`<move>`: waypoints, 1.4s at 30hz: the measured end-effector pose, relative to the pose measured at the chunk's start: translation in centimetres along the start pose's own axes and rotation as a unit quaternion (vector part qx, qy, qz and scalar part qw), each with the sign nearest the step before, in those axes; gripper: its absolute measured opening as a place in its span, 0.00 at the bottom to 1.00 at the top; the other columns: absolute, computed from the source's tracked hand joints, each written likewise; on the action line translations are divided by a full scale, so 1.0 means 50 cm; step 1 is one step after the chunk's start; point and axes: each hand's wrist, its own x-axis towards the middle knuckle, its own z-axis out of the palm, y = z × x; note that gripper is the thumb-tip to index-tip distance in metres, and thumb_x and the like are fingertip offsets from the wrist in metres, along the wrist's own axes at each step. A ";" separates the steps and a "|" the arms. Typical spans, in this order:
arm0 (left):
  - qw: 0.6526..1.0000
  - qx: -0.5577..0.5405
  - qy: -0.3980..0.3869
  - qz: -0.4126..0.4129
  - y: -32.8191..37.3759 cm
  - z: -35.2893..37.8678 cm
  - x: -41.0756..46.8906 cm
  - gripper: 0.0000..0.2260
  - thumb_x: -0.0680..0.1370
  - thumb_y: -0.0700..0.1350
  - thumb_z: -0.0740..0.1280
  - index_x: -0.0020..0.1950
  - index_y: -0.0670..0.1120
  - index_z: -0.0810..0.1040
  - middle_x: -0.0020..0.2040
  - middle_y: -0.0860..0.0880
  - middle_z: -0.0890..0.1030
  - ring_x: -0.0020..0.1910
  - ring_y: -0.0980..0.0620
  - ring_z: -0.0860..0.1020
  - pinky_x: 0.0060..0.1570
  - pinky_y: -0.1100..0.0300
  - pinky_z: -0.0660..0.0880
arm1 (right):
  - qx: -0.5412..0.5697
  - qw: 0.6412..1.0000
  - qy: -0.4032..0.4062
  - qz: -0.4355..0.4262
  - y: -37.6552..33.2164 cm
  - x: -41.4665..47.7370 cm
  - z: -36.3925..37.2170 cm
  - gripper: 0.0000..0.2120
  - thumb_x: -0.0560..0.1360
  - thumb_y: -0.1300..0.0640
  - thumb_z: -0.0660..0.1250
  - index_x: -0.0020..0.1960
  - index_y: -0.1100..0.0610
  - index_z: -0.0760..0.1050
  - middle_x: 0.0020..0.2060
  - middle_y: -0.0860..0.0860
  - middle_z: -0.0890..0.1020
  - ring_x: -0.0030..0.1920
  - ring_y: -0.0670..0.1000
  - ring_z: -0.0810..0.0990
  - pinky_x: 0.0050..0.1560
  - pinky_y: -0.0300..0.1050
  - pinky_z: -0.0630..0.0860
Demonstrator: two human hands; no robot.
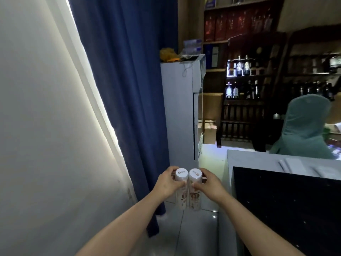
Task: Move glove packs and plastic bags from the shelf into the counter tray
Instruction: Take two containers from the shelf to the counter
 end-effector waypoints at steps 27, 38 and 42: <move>0.960 0.003 -0.249 0.131 0.073 0.119 0.698 0.25 0.70 0.44 0.77 0.65 0.51 0.74 0.57 0.55 0.80 0.55 0.55 0.78 0.50 0.64 0.75 | -0.038 0.941 0.302 0.151 0.043 0.440 -0.143 0.25 0.70 0.57 0.76 0.65 0.50 0.73 0.55 0.45 0.80 0.54 0.49 0.79 0.52 0.41 0.75; 0.924 -0.020 -0.330 0.192 0.226 0.323 0.924 0.22 0.69 0.45 0.77 0.61 0.52 0.76 0.57 0.55 0.81 0.55 0.56 0.78 0.53 0.60 0.78 | -0.040 0.885 0.424 0.187 0.128 0.554 -0.376 0.24 0.70 0.54 0.74 0.64 0.51 0.73 0.54 0.47 0.81 0.53 0.50 0.80 0.50 0.45 0.78; 0.913 -0.004 -0.358 0.194 0.301 0.421 0.997 0.22 0.70 0.44 0.76 0.62 0.53 0.76 0.58 0.56 0.80 0.56 0.55 0.78 0.55 0.59 0.78 | -0.023 0.862 0.466 0.200 0.177 0.584 -0.484 0.23 0.69 0.55 0.74 0.63 0.51 0.74 0.54 0.48 0.82 0.51 0.50 0.81 0.49 0.45 0.78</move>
